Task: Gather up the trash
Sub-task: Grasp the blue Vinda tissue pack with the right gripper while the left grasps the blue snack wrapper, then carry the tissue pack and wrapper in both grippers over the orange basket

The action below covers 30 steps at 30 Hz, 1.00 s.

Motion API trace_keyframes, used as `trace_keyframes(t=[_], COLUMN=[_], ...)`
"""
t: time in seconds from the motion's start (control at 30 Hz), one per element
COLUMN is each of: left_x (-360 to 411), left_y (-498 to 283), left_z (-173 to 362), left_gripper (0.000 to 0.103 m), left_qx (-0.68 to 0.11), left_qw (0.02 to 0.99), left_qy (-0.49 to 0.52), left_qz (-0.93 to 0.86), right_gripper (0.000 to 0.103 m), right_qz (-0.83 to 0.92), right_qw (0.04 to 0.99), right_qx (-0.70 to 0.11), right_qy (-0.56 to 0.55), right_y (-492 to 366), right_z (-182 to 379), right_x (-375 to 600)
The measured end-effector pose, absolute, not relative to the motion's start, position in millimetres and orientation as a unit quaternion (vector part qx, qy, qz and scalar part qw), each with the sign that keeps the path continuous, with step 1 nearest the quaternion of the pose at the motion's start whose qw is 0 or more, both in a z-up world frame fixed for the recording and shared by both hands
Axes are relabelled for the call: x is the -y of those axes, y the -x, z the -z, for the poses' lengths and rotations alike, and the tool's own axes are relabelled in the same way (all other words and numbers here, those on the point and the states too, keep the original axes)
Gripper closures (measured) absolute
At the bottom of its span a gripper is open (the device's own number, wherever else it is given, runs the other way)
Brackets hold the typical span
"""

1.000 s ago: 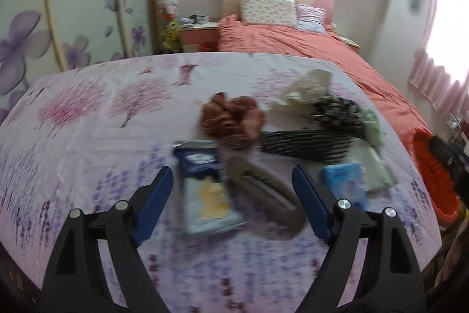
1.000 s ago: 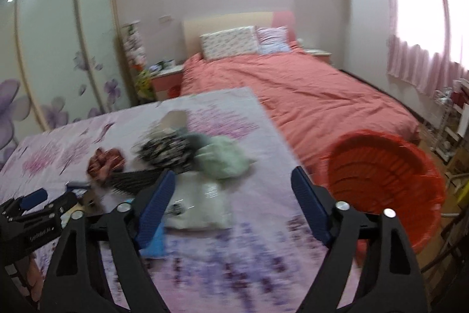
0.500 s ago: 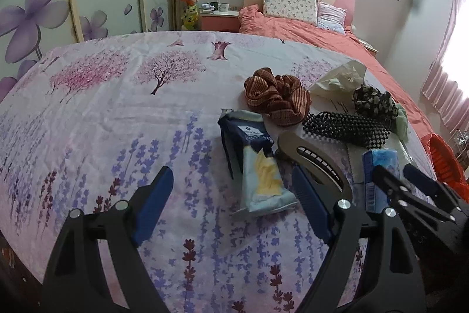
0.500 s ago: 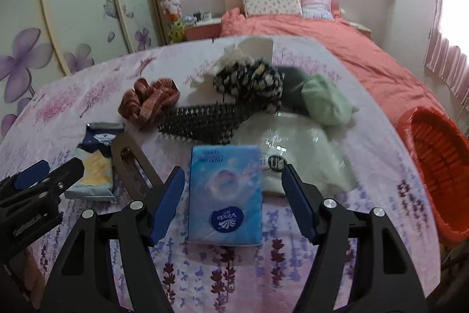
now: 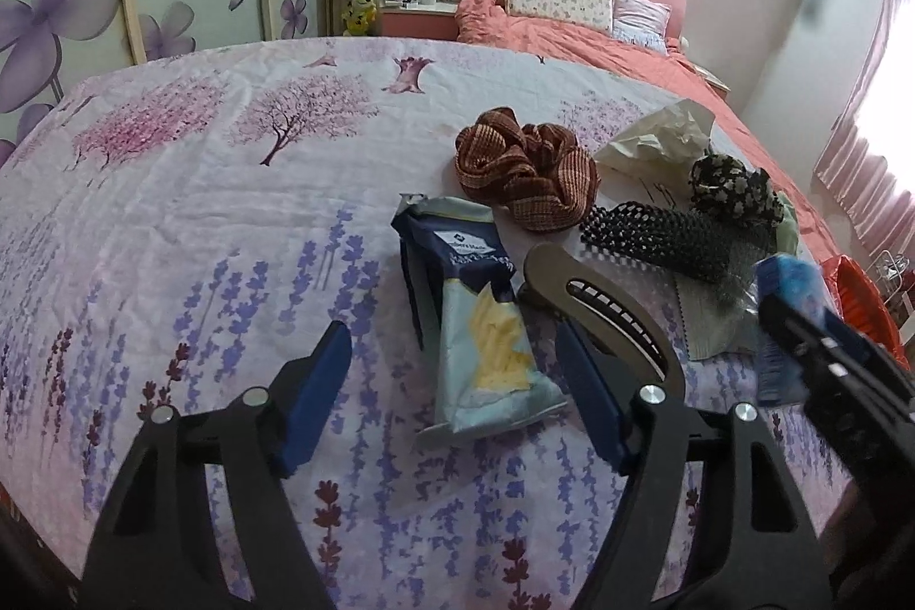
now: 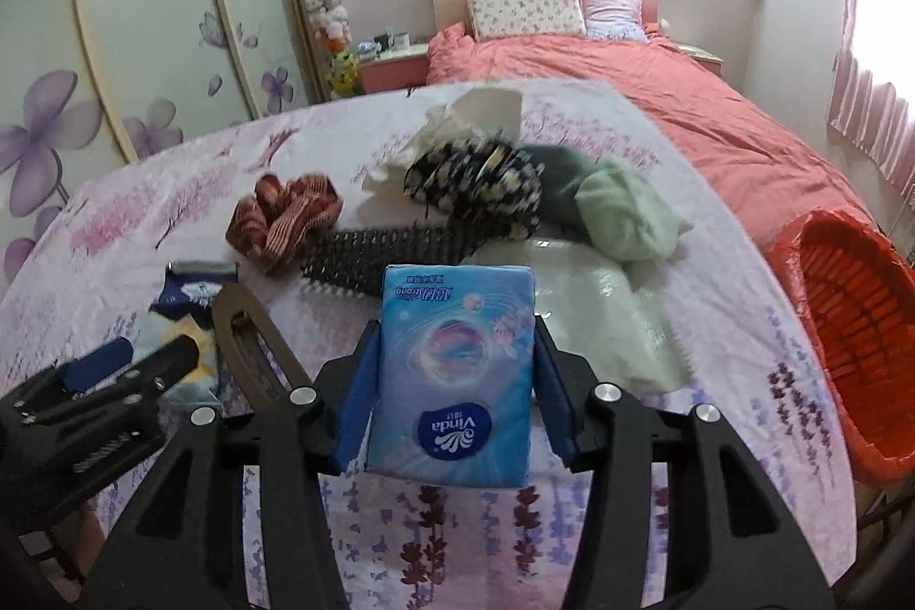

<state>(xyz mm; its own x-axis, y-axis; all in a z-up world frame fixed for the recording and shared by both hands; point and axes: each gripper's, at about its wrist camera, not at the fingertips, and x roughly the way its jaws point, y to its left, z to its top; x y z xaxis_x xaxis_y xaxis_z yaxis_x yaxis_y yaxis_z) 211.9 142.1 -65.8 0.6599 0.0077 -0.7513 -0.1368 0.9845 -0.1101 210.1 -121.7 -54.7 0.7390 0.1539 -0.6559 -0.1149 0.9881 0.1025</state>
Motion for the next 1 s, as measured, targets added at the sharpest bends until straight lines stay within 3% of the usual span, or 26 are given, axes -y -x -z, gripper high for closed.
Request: trace_keyframes(t=[0.27,0.53,0.7,0.83,1.0], left_x=[-133.8,-148.7,-159.4,-159.0,-166.9], left_y=[-229.3,-245.8,-246.7,-246.0,-246.0], left_z=[78.2,77.1,77.0,76.5,71.9], left_gripper=[0.041,0.066,0.064,0.075,0.079], left_qx=[-0.43,-0.432,-0.431,-0.429,-0.426], left_qw=[0.9,0.897,0.897,0.899,0.9], left_qy=[0.062,0.063,0.071,0.066,0.08], left_qz=[-0.05,-0.065,-0.066,-0.058,-0.049], right_gripper=[0.053,0.053,0.053,0.053,0.053], right_qz=[-0.071,-0.063,-0.058,-0.056,-0.055], right_qw=[0.933,0.934,0.935,0.936,0.938], right_qx=[-0.35,-0.349,-0.348,-0.345,-0.34], right_qy=[-0.03,-0.037,-0.042,-0.044,-0.047], right_y=[-213.0,-216.4,-217.6,-218.1,-217.1], right_z=[53.0,53.4,53.7,52.8,48.6], right_x=[125.3,134.2,138.0,139.9,142.4])
